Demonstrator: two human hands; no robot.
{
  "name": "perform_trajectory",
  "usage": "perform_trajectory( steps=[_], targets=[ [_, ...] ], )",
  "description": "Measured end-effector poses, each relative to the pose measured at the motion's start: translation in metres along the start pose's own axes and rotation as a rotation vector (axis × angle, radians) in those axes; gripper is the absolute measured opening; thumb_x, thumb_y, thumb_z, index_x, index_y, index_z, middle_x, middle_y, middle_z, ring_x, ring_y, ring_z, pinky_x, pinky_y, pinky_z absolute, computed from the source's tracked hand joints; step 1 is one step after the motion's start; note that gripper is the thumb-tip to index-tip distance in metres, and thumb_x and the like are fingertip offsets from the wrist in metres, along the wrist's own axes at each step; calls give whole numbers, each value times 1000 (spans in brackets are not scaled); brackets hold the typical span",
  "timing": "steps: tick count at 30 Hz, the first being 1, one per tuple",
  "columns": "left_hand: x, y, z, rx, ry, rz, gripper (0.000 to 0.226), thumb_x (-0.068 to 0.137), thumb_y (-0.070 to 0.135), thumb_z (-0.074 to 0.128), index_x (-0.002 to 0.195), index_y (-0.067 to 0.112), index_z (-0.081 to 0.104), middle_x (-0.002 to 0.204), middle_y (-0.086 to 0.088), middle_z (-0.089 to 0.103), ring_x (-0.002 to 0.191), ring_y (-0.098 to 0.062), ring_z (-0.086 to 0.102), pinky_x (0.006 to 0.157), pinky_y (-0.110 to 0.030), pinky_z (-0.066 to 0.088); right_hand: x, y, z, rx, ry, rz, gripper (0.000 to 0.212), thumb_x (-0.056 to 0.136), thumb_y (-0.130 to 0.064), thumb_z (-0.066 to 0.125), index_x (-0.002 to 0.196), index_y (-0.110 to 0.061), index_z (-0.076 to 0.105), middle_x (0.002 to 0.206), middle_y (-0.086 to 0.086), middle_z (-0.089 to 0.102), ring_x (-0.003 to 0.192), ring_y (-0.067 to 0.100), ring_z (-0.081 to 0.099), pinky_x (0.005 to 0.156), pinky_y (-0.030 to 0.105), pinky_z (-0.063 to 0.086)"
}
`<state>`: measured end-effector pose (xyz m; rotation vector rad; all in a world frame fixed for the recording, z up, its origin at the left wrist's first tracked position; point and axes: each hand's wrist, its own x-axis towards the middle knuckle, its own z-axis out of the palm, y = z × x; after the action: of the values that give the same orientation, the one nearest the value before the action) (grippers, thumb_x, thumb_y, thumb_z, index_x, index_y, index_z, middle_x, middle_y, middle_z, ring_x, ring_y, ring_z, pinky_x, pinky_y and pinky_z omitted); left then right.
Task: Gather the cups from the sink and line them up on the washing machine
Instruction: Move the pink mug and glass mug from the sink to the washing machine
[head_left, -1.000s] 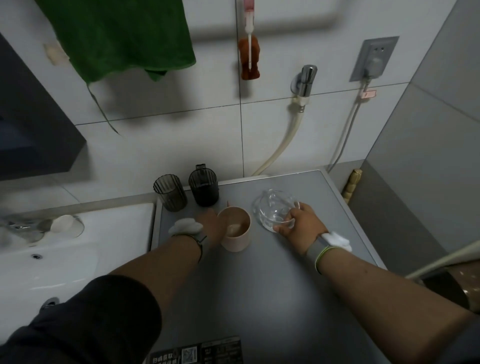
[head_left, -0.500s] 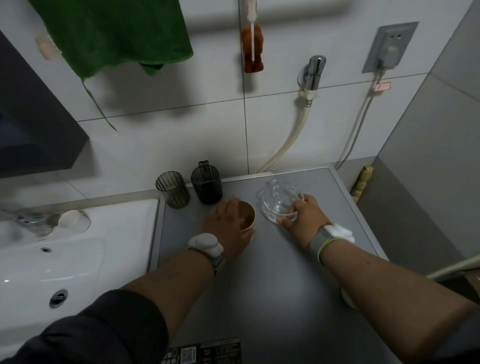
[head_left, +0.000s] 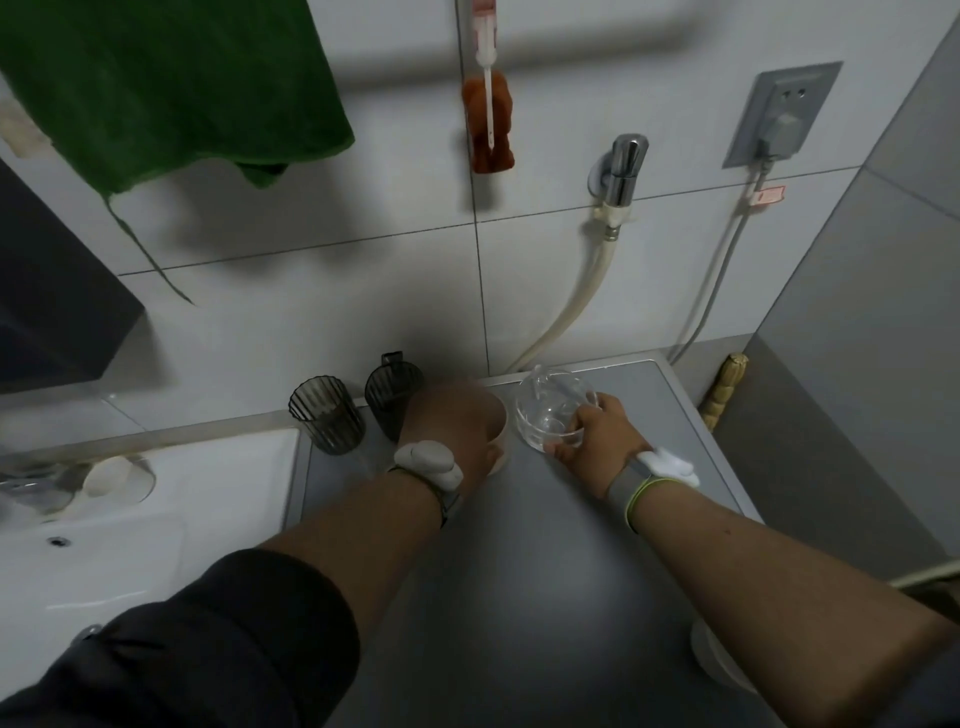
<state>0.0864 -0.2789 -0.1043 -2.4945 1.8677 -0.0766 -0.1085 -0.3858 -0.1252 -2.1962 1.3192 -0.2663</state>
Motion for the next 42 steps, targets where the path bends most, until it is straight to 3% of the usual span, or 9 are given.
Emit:
perform_trajectory(
  steps=[5,14,22,25,28,30,33,36,42],
  targets=[
    [16,-5,-5,25,8,-7,82,83,64,47,147,15,30,153,-11,38,130,-30,45,107,-44,25,16,0,1,-2,7,3,34,76,-46,80,88,-23,58,149,7,37,117,32,59,100,32,45],
    [38,-16,5,4,44,-30,73,81,63,50,137,17,41,137,-7,53,116,-29,51,98,-41,29,32,-4,4,0,21,2,33,76,-45,80,86,-22,58,144,7,38,102,30,63,92,27,46],
    [23,-29,9,-22,116,-30,95,69,68,60,144,17,33,146,-10,43,132,-32,40,112,-45,25,28,-12,2,13,8,54,35,79,-42,79,95,-15,64,150,9,36,109,30,61,85,16,32],
    [13,-43,11,-43,123,-68,88,73,59,59,145,16,32,146,-12,41,133,-34,38,113,-47,26,23,-16,1,33,36,74,38,74,-47,81,94,-21,61,155,7,32,115,30,59,89,19,35],
    [4,-57,14,-102,117,-164,74,84,49,57,146,16,34,146,-13,41,132,-35,39,111,-47,28,16,-25,3,25,175,56,51,64,-53,81,102,-31,56,160,6,23,133,37,43,102,35,40],
    [0,-63,16,-99,99,-205,61,89,42,53,142,16,39,138,-12,50,125,-35,47,107,-44,33,12,-35,5,-36,312,7,56,59,-58,77,107,-37,55,154,3,31,134,34,39,97,40,44],
    [2,-71,17,-42,90,-174,31,92,37,49,115,18,56,105,-8,68,93,-32,63,87,-38,43,12,-49,10,-95,401,-164,54,59,-61,71,107,-39,59,139,1,47,124,30,47,94,39,46],
    [6,-81,18,4,55,-111,18,92,34,46,99,21,57,87,-4,69,77,-28,65,76,-35,41,14,-63,17,-190,344,-308,51,64,-66,66,109,-40,64,132,0,55,123,28,49,103,39,38],
    [2,-88,21,32,106,-40,13,89,30,47,97,24,57,80,-2,66,72,-28,64,67,-33,35,23,-81,31,-351,201,-377,49,70,-69,59,112,-44,65,134,-3,59,124,27,52,101,40,33]
  ],
)
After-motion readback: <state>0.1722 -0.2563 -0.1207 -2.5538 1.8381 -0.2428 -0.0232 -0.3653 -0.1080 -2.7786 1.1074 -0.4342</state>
